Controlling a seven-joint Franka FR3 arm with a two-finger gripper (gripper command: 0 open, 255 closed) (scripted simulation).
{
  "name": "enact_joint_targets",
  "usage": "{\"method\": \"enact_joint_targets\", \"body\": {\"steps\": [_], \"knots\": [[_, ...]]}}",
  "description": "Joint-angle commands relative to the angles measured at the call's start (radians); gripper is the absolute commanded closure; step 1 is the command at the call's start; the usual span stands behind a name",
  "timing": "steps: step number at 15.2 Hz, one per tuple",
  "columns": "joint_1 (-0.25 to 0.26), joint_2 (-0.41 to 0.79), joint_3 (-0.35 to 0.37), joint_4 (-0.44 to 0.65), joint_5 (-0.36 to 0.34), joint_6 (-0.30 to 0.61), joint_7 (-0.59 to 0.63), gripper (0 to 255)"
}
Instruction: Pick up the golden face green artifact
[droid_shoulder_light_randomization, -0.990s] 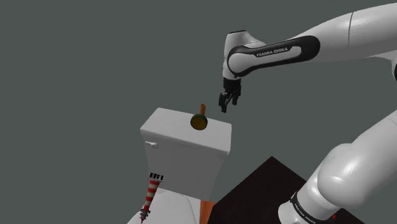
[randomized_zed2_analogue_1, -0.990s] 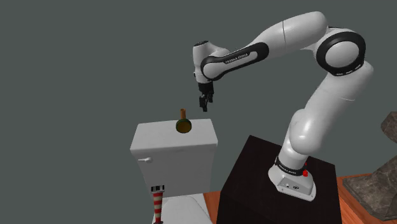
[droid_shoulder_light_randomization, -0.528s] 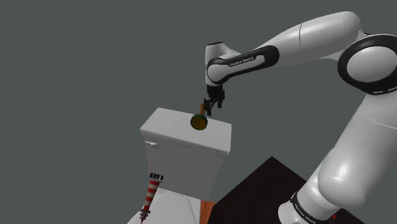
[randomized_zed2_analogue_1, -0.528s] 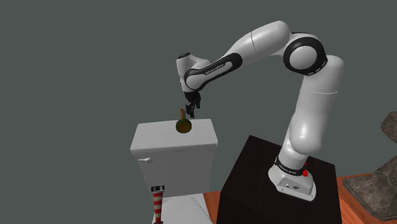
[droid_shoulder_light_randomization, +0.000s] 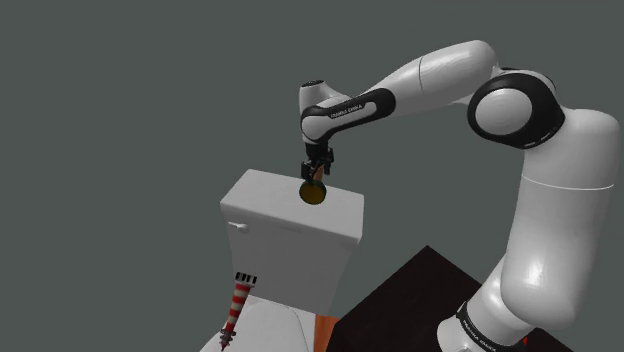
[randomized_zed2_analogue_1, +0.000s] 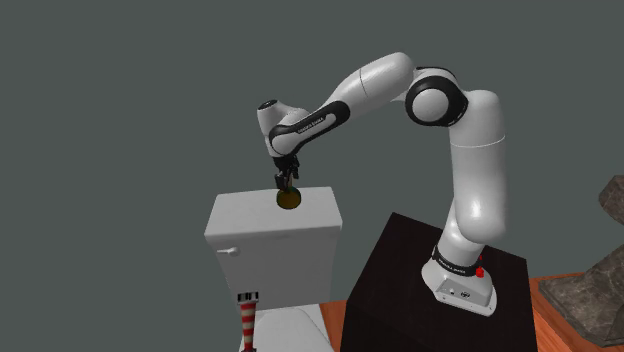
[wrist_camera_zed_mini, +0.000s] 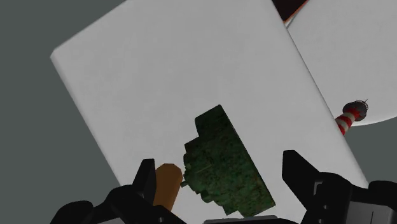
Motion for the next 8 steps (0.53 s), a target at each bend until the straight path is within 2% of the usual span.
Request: {"method": "enact_joint_targets", "body": {"steps": [1,7,8], "knots": [[0.001,0.019,-0.001,-0.002,-0.003,0.02,0.004,0],[0.001,0.049,-0.002,-0.022,-0.008,0.07,0.012,0],[0.001,0.049,-0.002,-0.021,-0.008,0.069,0.012,255]]}}
